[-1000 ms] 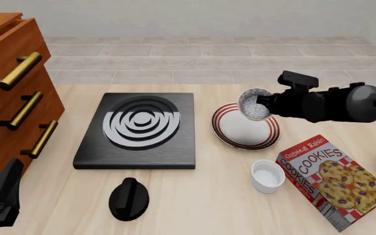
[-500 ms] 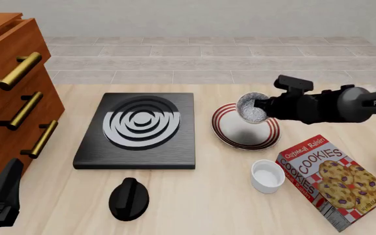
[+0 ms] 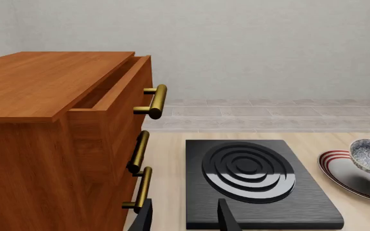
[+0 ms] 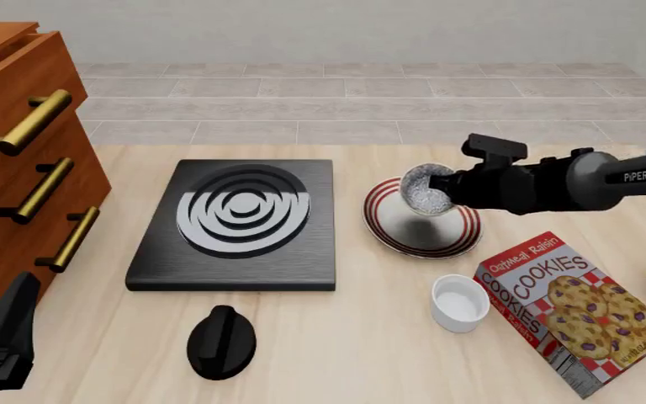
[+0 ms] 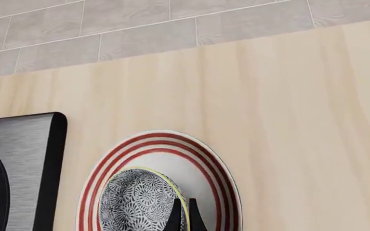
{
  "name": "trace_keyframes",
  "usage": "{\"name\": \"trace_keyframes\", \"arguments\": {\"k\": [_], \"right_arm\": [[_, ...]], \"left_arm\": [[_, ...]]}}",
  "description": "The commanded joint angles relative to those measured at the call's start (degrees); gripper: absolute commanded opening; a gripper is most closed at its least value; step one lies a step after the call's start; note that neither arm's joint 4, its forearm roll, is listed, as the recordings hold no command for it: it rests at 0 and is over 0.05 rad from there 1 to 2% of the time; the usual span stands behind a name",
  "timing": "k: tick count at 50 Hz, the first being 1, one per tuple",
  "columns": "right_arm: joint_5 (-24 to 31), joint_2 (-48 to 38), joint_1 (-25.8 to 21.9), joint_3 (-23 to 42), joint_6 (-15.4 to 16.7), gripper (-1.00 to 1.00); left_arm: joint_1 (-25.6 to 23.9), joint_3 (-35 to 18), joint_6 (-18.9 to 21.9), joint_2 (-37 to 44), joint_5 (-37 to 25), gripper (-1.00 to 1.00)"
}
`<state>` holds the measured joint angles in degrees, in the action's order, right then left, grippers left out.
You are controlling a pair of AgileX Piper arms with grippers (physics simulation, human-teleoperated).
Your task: Pick the akita bowl next to the ramekin and place it on the plate.
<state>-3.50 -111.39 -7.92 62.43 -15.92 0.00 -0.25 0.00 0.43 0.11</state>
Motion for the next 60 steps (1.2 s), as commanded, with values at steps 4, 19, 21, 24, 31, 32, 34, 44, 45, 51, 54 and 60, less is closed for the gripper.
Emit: {"name": "trace_keyframes", "arguments": {"k": [4,19,21,24,31,32,34,44,45,51,54,60], "right_arm": [[-0.3,-0.7,-0.1,0.5,-0.1,-1.0],[-0.8,-2.8,0.2,1.2,0.2,-1.0],[-1.0,-3.2,0.3,1.4,0.3,-1.0],[-0.9,-3.5,0.2,1.6,0.1,-1.0],[-0.8,-3.8,0.3,1.8,0.3,-1.0],[-0.8,-3.8,0.3,1.8,0.3,-1.0],[-1.0,-4.0,0.1,1.6,0.2,-1.0],[-1.0,-4.8,0.3,2.1,0.5,-1.0],[-1.0,-4.8,0.3,2.1,0.4,-1.0],[-1.0,-5.2,0.3,2.2,0.3,-1.0],[-1.1,-5.6,0.4,2.4,0.4,-1.0],[-1.1,-5.8,0.6,2.4,0.5,-1.0]], "left_arm": [[0.0,0.0,0.0,0.0,0.0,1.0],[0.0,0.0,0.0,0.0,0.0,1.0],[0.0,0.0,0.0,0.0,0.0,1.0],[0.0,0.0,0.0,0.0,0.0,1.0],[0.0,0.0,0.0,0.0,0.0,1.0],[0.0,0.0,0.0,0.0,0.0,1.0],[0.0,0.0,0.0,0.0,0.0,1.0],[0.0,0.0,0.0,0.0,0.0,1.0],[0.0,0.0,0.0,0.0,0.0,1.0],[0.0,0.0,0.0,0.0,0.0,1.0],[0.0,0.0,0.0,0.0,0.0,1.0],[0.0,0.0,0.0,0.0,0.0,1.0]]}}
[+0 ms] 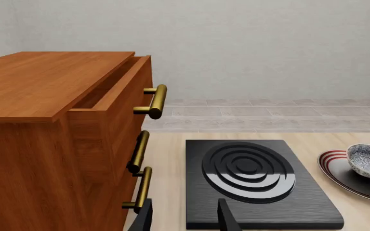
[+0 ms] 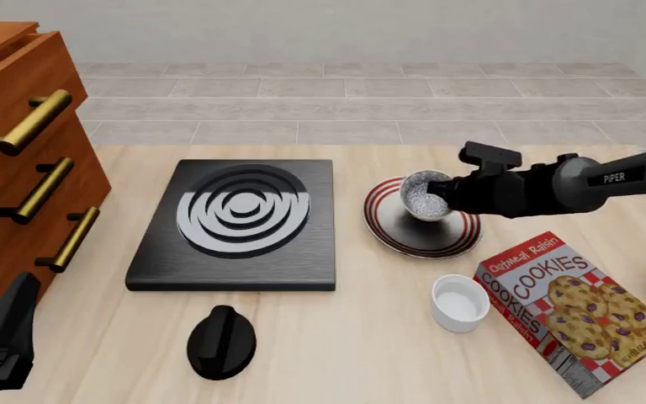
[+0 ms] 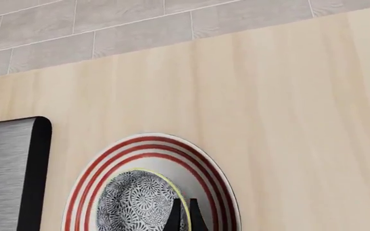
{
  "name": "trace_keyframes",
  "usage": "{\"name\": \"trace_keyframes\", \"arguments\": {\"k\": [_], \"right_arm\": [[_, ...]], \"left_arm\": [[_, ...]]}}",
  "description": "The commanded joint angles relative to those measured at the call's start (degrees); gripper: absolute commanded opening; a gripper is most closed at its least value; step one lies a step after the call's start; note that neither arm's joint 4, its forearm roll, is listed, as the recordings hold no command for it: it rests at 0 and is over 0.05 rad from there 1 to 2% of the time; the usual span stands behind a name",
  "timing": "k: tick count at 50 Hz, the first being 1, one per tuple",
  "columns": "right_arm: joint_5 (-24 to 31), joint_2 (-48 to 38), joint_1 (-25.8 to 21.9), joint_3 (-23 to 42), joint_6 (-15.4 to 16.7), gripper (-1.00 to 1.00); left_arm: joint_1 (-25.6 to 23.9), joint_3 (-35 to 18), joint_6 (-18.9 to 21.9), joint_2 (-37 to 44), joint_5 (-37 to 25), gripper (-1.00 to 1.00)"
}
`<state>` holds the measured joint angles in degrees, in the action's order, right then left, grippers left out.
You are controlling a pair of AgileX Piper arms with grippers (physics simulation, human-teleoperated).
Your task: Pick the akita bowl next to the ramekin and place it on the plate.
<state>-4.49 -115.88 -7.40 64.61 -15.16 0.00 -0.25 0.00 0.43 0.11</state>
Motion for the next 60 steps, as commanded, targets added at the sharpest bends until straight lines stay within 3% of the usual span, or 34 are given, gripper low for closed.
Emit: {"name": "trace_keyframes", "arguments": {"k": [1,15,16,60], "right_arm": [[-0.1,-1.4,0.1,0.3,-0.4,-1.0],[0.1,-0.9,-0.2,0.0,-0.3,-1.0],[0.3,-0.8,-0.1,0.1,0.1,1.0],[2.4,8.5,-1.8,-4.6,0.5,1.0]], "left_arm": [[0.0,0.0,0.0,0.0,0.0,1.0],[0.0,0.0,0.0,0.0,0.0,1.0],[0.0,0.0,0.0,0.0,0.0,1.0],[0.0,0.0,0.0,0.0,0.0,1.0]]}}
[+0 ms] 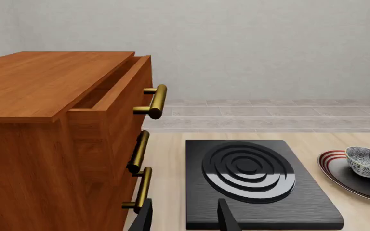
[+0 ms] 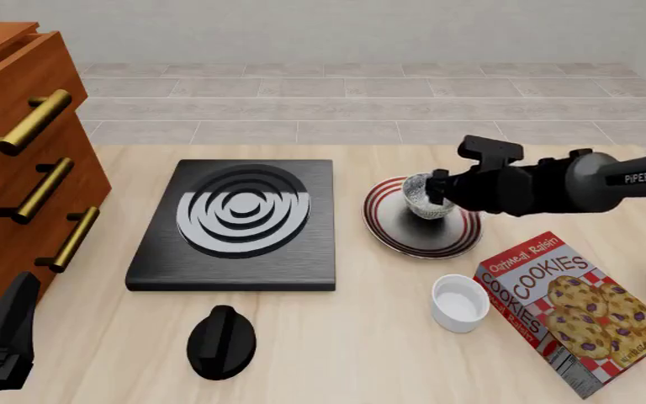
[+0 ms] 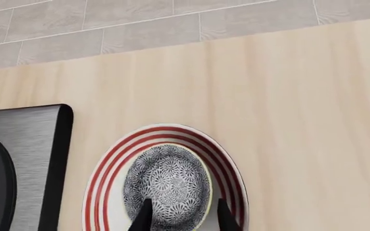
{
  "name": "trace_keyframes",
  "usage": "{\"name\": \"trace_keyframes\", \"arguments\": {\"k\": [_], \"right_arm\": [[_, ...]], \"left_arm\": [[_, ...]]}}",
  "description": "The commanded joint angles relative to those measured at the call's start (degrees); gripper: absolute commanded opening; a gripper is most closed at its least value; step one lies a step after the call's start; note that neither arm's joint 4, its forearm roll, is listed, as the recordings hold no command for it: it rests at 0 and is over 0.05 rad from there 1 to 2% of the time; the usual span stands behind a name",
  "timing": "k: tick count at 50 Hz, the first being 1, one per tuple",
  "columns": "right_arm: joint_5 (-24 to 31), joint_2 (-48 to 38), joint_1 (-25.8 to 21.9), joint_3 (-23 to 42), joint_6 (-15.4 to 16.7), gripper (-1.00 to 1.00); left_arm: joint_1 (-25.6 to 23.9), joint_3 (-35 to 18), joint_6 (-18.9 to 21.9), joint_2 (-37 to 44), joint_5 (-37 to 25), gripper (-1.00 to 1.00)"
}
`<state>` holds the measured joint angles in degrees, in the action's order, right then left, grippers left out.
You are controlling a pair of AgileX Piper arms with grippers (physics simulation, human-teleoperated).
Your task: Pick the akita bowl next to the ramekin and place it on the plate.
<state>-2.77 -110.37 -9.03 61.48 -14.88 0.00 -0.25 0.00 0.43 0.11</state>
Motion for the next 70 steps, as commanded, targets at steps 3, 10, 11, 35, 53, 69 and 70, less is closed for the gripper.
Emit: {"name": "trace_keyframes", "arguments": {"k": [3,10,11,35,53,69,70], "right_arm": [[0.8,3.3,-0.1,-1.7,0.1,1.0],[1.3,4.8,0.0,-2.5,0.4,1.0],[1.8,5.4,0.1,-2.4,0.7,1.0],[4.3,9.9,1.1,-3.9,2.3,1.0],[7.2,15.2,1.7,-5.0,3.0,1.0],[9.5,18.6,2.4,-5.6,3.9,1.0],[9.9,19.0,2.4,-5.4,3.9,1.0]], "left_arm": [[0.0,0.0,0.0,0.0,0.0,1.0],[0.0,0.0,0.0,0.0,0.0,1.0],[0.0,0.0,0.0,0.0,0.0,1.0],[0.0,0.0,0.0,0.0,0.0,1.0],[0.0,0.0,0.0,0.0,0.0,1.0],[0.0,0.0,0.0,0.0,0.0,1.0],[0.0,0.0,0.0,0.0,0.0,1.0]]}}
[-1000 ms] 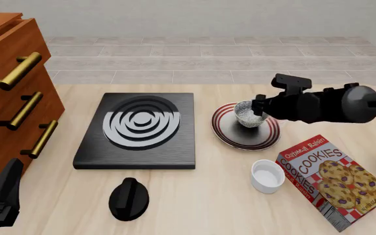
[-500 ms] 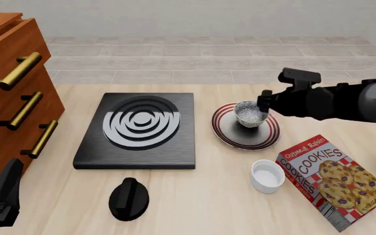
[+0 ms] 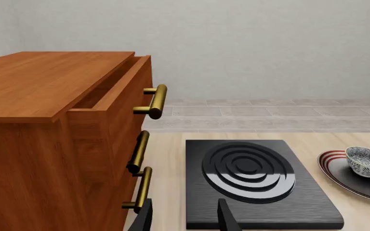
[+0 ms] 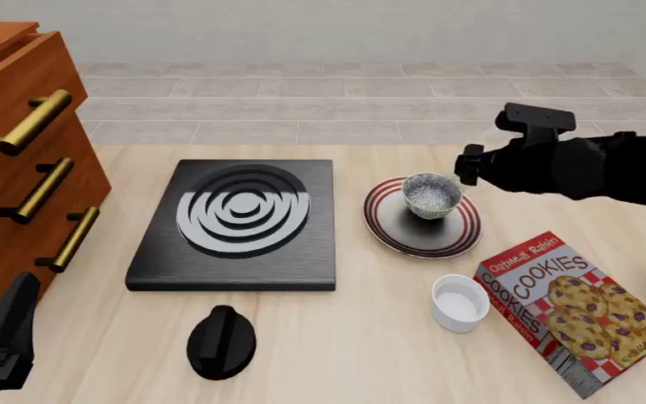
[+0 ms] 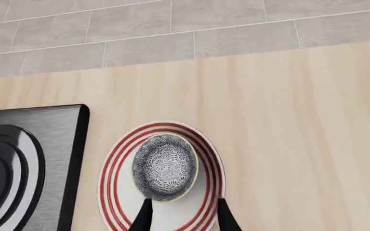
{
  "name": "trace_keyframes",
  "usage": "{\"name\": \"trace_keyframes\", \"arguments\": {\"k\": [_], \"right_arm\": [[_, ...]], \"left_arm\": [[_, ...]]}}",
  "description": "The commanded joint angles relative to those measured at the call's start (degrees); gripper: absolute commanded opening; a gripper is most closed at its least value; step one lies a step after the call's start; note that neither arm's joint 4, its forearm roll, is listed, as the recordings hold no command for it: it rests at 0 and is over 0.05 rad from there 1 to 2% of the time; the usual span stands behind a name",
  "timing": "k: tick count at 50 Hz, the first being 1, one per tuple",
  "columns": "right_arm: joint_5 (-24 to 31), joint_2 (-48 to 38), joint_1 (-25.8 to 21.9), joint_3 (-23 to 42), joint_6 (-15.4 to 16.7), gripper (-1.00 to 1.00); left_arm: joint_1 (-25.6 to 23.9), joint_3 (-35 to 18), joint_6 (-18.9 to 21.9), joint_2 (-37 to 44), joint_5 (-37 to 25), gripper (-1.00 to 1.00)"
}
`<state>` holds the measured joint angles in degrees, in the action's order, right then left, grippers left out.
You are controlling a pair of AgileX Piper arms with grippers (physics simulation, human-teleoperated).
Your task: Pick the akita bowl next to the ramekin and place it on the plate.
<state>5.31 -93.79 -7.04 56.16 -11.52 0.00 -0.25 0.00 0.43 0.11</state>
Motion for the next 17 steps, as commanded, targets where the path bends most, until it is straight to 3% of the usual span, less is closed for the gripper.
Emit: {"name": "trace_keyframes", "arguments": {"k": [1,17], "right_arm": [[1.9,2.5,0.3,-0.1,0.5,1.0],[4.1,7.2,1.4,-1.1,0.1,1.0]], "left_arm": [[0.0,0.0,0.0,0.0,0.0,1.0],[0.0,0.0,0.0,0.0,0.0,1.0]]}}
